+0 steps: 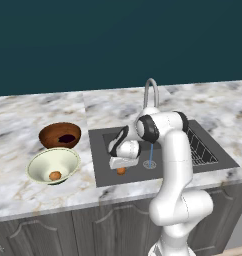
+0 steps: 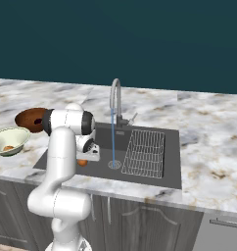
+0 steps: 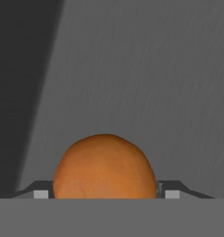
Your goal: Pick the tangerines from the sink and place them in one bowl. Place the eggplant in the other bowl. Then turn off the sink faucet.
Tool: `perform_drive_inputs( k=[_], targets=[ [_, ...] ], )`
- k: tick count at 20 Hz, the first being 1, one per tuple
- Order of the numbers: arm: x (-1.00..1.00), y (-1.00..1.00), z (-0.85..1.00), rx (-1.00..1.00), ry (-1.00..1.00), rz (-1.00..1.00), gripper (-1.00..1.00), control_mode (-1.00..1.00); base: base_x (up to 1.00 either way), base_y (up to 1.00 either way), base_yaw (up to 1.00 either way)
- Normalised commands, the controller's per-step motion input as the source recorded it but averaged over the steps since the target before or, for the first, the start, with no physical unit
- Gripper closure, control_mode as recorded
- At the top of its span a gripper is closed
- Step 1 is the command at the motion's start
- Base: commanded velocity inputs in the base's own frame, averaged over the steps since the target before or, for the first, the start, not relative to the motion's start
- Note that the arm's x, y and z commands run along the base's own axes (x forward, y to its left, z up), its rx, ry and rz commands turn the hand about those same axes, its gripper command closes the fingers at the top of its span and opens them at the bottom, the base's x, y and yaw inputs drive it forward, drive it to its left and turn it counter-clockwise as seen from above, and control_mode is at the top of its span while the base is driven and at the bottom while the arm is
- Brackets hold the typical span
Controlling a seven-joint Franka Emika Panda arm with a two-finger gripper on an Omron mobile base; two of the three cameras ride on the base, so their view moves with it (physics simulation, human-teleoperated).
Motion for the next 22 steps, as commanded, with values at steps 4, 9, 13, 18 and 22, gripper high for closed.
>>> perform_drive_inputs(
  k=[4,9,13,18,22],
  targets=[
    [-0.23,0.00,-0.09,0.00,0.00,-0.03,1.00,-1.00,0.00,0.00,0.00],
    [-0.18,0.02,0.15,0.01,0.00,-0.02,1.00,-1.00,0.00,0.00,0.00],
    [-0.20,0.00,1.00,0.08,-0.07,0.00,1.00,-1.00,0.00,0.00,0.00],
    [-0.33,0.00,1.00,0.02,-0.14,0.00,1.00,-1.00,0.00,0.00,0.00],
    [-0.50,0.00,1.00,0.03,-0.10,-0.01,1.00,-1.00,0.00,0.00,0.00]
  ],
)
